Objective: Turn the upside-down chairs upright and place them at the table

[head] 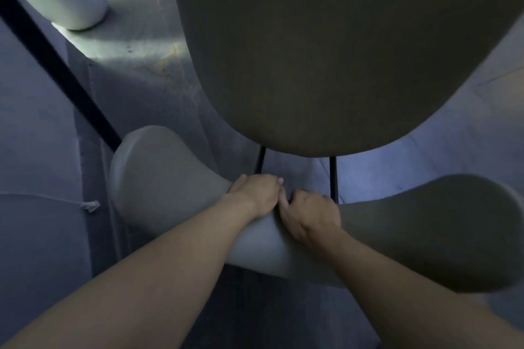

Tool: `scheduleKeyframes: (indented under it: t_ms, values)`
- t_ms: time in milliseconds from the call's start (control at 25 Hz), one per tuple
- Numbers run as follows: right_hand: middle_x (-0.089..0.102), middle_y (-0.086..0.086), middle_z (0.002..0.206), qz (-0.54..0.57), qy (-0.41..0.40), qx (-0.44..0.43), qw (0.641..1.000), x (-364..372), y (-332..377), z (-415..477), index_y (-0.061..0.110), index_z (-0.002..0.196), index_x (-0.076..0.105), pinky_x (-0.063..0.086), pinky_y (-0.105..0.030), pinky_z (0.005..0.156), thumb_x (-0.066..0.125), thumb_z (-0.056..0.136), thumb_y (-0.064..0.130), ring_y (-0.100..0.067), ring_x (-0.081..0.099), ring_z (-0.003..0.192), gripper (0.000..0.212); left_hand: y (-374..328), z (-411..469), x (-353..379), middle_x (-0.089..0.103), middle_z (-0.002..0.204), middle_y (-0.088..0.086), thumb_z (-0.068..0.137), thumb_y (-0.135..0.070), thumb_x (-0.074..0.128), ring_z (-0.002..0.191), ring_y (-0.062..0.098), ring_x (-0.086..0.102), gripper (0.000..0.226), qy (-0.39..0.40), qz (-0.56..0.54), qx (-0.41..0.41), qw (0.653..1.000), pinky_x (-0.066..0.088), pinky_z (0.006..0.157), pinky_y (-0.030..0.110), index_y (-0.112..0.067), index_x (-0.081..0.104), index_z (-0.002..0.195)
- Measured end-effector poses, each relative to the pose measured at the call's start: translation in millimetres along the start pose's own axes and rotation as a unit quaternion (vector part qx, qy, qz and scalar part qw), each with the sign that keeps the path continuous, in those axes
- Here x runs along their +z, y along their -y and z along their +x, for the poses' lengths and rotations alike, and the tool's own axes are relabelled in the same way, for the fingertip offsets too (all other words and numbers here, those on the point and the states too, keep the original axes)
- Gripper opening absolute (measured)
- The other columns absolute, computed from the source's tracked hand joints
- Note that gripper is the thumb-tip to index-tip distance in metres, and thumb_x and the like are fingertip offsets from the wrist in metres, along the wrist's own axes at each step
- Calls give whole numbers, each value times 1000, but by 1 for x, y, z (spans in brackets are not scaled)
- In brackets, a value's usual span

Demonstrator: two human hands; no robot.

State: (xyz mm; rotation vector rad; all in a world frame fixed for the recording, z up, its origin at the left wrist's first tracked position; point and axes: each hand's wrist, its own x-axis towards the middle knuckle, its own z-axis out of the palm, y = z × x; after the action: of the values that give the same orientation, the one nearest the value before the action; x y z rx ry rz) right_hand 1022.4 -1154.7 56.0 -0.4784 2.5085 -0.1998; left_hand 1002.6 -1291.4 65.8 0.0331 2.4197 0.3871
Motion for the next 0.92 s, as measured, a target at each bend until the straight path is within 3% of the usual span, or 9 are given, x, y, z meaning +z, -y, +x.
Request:
scheduleKeyframes:
  t_ms: [80, 200, 280, 360, 480, 600, 800, 920]
  values:
    - [60, -14, 125, 11, 28, -13, 999, -56, -5, -37, 32, 158, 6, 40, -40, 75, 18, 105, 38, -35, 61, 104, 54, -34, -33, -42, 61, 130, 15, 107, -36, 19, 119, 32, 55, 50, 14, -16, -9, 1000, 36, 105, 44, -11, 61, 118]
    - [63, -13, 121, -2, 35, 5, 999, -153, -16, -67, 26, 152, 35, 34, -41, 68, 5, 96, 51, -33, 61, 101, 69, -88, -72, -127, 60, 133, 17, 107, -38, 21, 122, 33, 55, 50, 6, 7, -4, 1000, 40, 101, 41, -10, 61, 121]
    - [66, -14, 123, 27, 22, 39, 999, -226, -21, -77, 19, 138, 55, 40, -42, 74, 0, 89, 62, -33, 62, 107, 86, -118, -79, -188, 60, 134, 16, 106, -37, 23, 124, 33, 55, 50, 10, 37, 8, 999, 41, 102, 41, -10, 62, 122]
    - [65, -17, 129, 30, 13, 59, 998, -299, -25, -75, 11, 127, 63, 43, -44, 89, 11, 96, 64, -34, 61, 117, 80, -142, -73, -248, 61, 132, 17, 106, -35, 27, 121, 34, 57, 49, 23, 53, 13, 998, 42, 99, 39, -8, 64, 120]
    - [59, -16, 140, 14, 61, 68, 996, -390, -34, -55, 9, 133, 60, 40, -43, 99, 21, 99, 63, -32, 56, 126, 74, -171, -51, -328, 60, 130, 22, 104, -30, 36, 117, 37, 57, 43, 54, 89, 30, 994, 42, 93, 36, 0, 64, 118]
    - [55, -15, 145, 10, 99, 85, 991, -449, -43, -15, 9, 138, 55, 38, -41, 103, 28, 101, 59, -30, 52, 131, 68, -181, -17, -387, 59, 135, 19, 100, -34, 39, 120, 34, 57, 45, 95, 147, 33, 984, 44, 99, 38, -4, 63, 123]
    - [52, -18, 147, 43, 138, 65, 987, -504, -27, 28, 5, 138, 56, 35, -37, 105, 32, 104, 49, -32, 49, 131, 60, -152, 5, -447, 55, 140, 13, 103, -38, 36, 123, 29, 54, 48, 204, 196, -2, 959, 38, 100, 32, -7, 59, 131]
    - [46, -14, 153, 21, 181, 20, 983, -525, 2, 38, 11, 145, 49, 32, -39, 111, 36, 102, 53, -31, 46, 135, 62, -136, -3, -471, 48, 148, 11, 105, -41, 28, 132, 28, 48, 54, 230, 149, -17, 962, 34, 106, 34, -8, 52, 141]
